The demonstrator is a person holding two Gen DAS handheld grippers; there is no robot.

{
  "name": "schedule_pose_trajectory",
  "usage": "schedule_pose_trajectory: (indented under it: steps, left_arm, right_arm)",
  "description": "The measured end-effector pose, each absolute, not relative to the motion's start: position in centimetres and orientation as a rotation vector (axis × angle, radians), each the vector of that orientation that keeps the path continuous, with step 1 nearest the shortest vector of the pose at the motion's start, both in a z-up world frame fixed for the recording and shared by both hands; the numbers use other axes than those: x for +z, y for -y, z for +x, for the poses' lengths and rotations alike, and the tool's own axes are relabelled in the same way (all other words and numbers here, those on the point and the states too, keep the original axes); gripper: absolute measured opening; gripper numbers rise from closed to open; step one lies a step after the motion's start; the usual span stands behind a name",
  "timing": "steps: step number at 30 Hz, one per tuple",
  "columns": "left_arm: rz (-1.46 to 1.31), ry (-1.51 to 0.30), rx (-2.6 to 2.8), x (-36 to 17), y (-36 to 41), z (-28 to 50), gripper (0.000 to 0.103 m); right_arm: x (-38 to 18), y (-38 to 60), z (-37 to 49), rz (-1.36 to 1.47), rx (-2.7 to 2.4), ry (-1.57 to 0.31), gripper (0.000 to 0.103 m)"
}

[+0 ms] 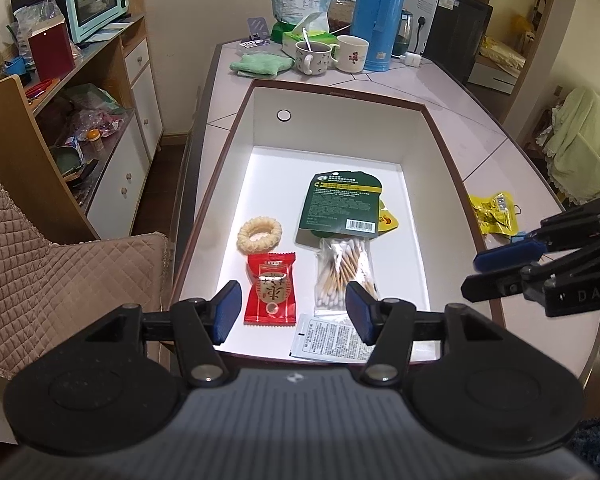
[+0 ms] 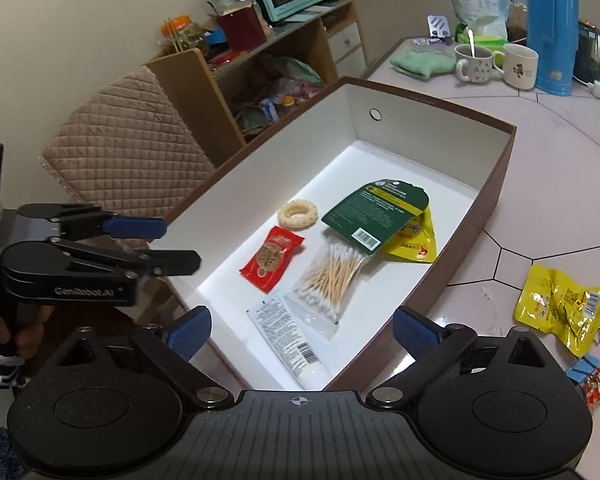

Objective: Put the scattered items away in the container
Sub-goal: 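Open both grippers to drop the red packet and white tube into the box, then move both tools from the box toward the yellow pouch and clips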

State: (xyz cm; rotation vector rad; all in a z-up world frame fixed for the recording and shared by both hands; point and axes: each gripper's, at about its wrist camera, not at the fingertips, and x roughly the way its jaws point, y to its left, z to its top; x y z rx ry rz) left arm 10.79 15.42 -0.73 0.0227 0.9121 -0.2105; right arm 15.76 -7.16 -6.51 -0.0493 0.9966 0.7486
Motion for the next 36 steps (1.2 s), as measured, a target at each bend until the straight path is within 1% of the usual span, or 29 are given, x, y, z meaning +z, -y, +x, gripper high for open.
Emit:
schedule_pose_trajectory:
  steps: [3,7,9,11,17,27,36]
  left_arm:
    - [0.027,-0.911,-0.209,-0.7,-15.1,10.6,0.062]
    - [0.037,-0.915,-0.207,-0.8,-14.5,10.3,0.065]
    - [0.042,-0.918,-0.200,-0.8,-14.3,10.2,0.071]
    - [0.045,-0.920,-0.191,-0.9,-14.1,10.0,0.074]
    - [0.051,-0.937,-0.168,-1.1,-13.5,9.8,0.081]
    - [0.066,-0.942,-0.142,-0.9,-12.0,9.5,0.085]
    - [0.076,-0.942,-0.131,-0.6,-10.0,8.9,0.086]
  right_arm:
    - [-6.7,7.5,15.7,-0.043,0.737,-1.007,0.099]
    - [-7.0,7.9,15.5,-0.039,0.731,-1.017,0.099]
    - [-7.1,8.1,15.4,-0.036,0.730,-1.021,0.099]
    - [-7.3,8.3,15.4,-0.035,0.728,-1.027,0.099]
    - [-7.2,8.9,15.3,-0.037,0.734,-1.026,0.100]
    - [-6.9,10.8,14.9,-0.029,0.746,-1.013,0.100]
    - [-6.7,13.8,14.5,-0.005,0.730,-1.012,0.100]
